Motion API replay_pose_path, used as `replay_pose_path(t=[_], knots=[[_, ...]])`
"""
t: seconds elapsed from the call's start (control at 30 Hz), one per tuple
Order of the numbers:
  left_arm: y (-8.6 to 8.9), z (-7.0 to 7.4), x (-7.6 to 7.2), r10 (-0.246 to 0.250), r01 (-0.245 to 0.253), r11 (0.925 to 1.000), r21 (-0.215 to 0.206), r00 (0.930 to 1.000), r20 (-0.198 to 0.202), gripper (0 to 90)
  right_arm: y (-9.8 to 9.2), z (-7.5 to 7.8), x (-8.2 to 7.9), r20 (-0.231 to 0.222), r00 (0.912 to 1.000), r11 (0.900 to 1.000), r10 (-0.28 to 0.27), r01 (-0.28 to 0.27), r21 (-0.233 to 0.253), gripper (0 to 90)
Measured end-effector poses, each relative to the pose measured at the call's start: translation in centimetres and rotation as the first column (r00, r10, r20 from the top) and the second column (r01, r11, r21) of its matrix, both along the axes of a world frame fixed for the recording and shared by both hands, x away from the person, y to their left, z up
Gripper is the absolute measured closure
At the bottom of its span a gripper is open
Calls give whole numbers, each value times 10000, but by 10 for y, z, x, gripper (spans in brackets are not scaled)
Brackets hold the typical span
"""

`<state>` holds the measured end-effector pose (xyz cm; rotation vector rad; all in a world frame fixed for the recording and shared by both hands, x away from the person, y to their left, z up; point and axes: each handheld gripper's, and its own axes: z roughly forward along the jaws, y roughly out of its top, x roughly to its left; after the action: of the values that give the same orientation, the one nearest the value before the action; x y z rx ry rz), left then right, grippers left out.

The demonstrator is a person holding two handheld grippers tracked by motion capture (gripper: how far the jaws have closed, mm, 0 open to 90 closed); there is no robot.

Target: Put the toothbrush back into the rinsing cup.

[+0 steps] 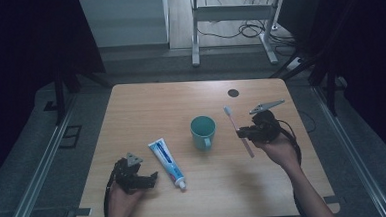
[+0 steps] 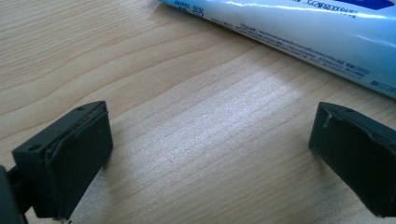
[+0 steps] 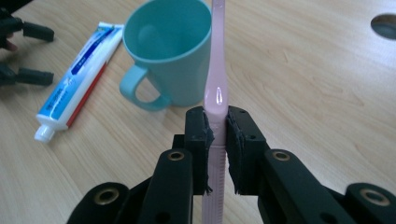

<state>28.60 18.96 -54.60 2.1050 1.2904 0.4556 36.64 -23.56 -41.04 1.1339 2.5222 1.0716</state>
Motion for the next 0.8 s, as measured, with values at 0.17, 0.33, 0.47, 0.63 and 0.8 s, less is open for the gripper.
replay_pose_path(t=[0.17, 0.33, 0.47, 0.63, 0.8], knots=[[0, 0, 0, -2, 2, 10000, -2, 10000, 0, 0, 3, 4, 0, 248, 9997, 9997, 16, -22, 251, 791], [0, 0, 0, -1, 1, 10000, -1, 10000, -2, 0, 10, 10, 2, 669, 9978, 9985, 44, -80, 540, 791], [0, 0, 0, 1, -1, 10000, -1, 10000, 1, 0, 16, 12, 4, 906, 9959, 9973, 42, -108, 726, 791], [0, 0, 0, -4, 4, 10000, 0, 10000, -1, 0, 23, 13, 7, 1180, 9930, 9950, -18, -100, 989, 791], [0, 0, 0, -1, 1, 10000, -1, 10000, 3, 0, 30, 15, 11, 1466, 9891, 9922, -101, -84, 1247, 791]])
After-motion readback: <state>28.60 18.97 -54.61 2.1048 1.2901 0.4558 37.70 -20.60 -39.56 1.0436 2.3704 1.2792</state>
